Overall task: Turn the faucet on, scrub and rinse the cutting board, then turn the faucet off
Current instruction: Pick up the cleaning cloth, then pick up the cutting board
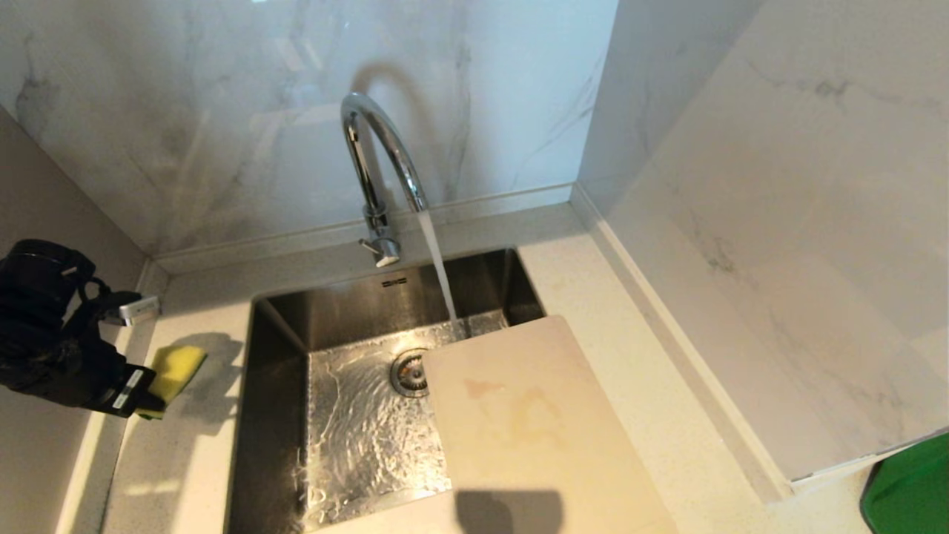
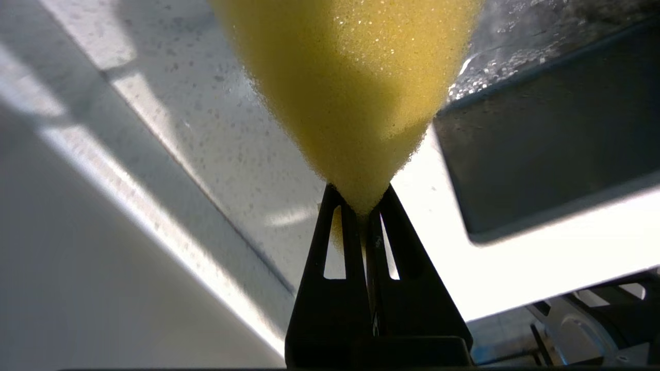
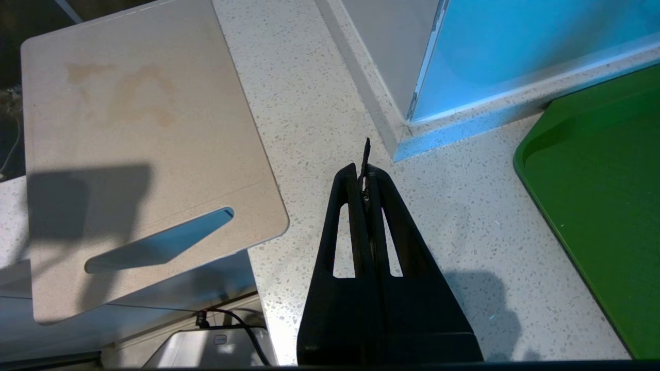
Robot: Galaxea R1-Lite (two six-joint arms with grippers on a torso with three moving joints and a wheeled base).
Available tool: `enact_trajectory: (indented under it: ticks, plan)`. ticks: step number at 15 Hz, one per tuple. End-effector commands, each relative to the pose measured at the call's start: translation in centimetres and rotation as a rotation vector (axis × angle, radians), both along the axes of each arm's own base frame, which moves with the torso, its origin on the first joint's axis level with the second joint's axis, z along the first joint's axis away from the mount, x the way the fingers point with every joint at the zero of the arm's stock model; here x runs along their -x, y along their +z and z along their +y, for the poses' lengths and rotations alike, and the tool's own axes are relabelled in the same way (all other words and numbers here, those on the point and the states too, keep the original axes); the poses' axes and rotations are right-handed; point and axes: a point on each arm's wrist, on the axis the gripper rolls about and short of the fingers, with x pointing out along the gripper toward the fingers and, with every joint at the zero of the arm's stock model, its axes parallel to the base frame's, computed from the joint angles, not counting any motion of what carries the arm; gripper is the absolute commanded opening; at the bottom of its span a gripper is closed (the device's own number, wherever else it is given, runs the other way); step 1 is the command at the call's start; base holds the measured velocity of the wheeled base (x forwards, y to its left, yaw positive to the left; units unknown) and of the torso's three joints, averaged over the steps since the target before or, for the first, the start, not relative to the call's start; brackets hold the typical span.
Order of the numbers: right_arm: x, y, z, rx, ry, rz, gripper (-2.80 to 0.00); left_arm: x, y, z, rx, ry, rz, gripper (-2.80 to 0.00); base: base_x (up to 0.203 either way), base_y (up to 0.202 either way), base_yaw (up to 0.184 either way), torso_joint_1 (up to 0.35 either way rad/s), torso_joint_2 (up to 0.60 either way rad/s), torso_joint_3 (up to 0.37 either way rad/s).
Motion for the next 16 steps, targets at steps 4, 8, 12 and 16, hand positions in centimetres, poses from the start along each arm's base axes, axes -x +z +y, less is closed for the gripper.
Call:
enact_trajectory:
  ticks: [4, 8, 12, 16]
  plan:
    - [0.0, 0.0, 0.0, 0.0, -0.001, 0.001, -2.8, 5.3, 5.3, -1.1, -0.008, 0.013, -0.171, -2.8, 0.0, 0.0, 0.0, 0.0, 0.0, 0.0]
    - [0.0, 0.0, 0.0, -0.001, 0.0, 0.001, -2.8, 8.1, 5.2, -1.5, 0.005, 0.05, -0.207, -2.8, 0.0, 0.0, 0.0, 0.0, 0.0, 0.0]
    - [0.0, 0.0, 0.0, -0.001, 0.001, 0.001, -2.8, 10.4, 2.4, -2.0, -0.009, 0.047, -0.307, -2.8, 0.0, 0.0, 0.0, 0.0, 0.0, 0.0]
    - [0.0, 0.0, 0.0, -0.001, -0.001, 0.001, -2.8, 13.2, 2.0, -3.7, -0.04, 0.065, -0.468, -2.8, 0.0, 0.0, 0.0, 0.0, 0.0, 0.0]
